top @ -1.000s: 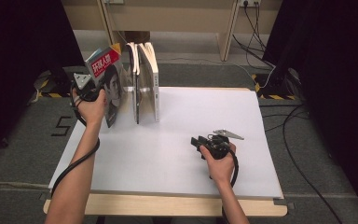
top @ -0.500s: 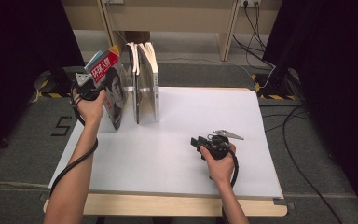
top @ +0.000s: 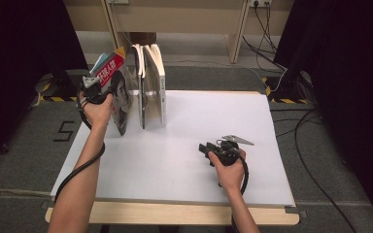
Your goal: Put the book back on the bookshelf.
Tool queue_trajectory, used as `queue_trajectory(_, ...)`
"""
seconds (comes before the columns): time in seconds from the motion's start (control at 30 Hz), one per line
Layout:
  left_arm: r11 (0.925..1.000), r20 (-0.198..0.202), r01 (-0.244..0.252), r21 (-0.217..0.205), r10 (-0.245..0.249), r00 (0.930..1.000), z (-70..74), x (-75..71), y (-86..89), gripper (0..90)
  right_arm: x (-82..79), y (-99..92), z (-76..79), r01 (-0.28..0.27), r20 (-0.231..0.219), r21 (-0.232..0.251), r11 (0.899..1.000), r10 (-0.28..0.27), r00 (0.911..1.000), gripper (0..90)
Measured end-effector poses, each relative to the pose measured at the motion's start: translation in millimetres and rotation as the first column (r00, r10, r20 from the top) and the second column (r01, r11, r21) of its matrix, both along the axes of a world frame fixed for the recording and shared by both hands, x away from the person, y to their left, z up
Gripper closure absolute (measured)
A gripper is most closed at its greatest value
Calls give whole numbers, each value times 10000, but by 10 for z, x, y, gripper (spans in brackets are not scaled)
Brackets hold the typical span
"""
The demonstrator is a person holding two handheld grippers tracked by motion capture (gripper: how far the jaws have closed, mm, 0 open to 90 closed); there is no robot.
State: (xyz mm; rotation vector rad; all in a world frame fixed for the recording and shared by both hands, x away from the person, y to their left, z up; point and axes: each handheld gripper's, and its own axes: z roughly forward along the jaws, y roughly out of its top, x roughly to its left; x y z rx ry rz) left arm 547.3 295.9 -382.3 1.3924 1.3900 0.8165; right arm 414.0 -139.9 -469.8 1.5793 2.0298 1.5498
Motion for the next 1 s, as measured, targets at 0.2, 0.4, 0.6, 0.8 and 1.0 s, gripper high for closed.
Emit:
queue_trajectory(0.2, 9981, 939, 233, 572, -287, 9952, 136, -36, -81, 860, 7, -7, -7, 10, 21, -42, 10000, -10, 10000, 589)
queue_trajectory(0.4, 10000, 2439, -7, 36, -2, 9698, 94, -48, 8, 860, 9, -5, -20, 10, -31, -68, 10000, -11, 10000, 588)
queue_trajectory(0.6, 9955, 2486, -836, 441, 701, 9661, -177, -55, 137, 853, 12, 0, -30, -45, -8, -118, 9999, 45, 10000, 588)
queue_trajectory(0.8, 9913, 2374, -732, 1089, 456, 9703, -215, -59, 144, 812, 10, -5, -29, 7, -28, -124, 9999, -7, 10000, 589)
queue_trajectory(1.0, 9909, 2197, -616, 1199, 340, 9750, -174, -50, 120, 778, 1, 7, -24, -28, -103, -83, 10000, 28, 9999, 589)
